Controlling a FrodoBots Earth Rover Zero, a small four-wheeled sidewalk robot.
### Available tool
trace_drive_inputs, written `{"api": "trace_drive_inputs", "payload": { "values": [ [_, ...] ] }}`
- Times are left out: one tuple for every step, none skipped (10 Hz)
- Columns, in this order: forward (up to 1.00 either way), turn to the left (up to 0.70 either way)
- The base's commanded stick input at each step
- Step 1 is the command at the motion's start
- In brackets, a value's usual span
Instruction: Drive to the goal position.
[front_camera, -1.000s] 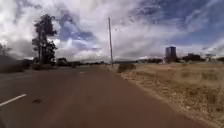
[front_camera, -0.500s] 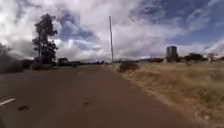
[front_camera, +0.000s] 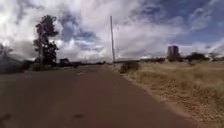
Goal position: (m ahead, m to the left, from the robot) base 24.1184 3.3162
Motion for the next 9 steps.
{"api": "trace_drive_inputs", "payload": {
  "values": [
    [0.70, 0.00],
    [0.70, 0.00],
    [0.70, 0.00],
    [0.70, 0.00],
    [0.70, 0.00],
    [0.70, 0.00],
    [0.70, 0.00],
    [0.70, 0.00],
    [0.70, 0.00]
  ]
}}
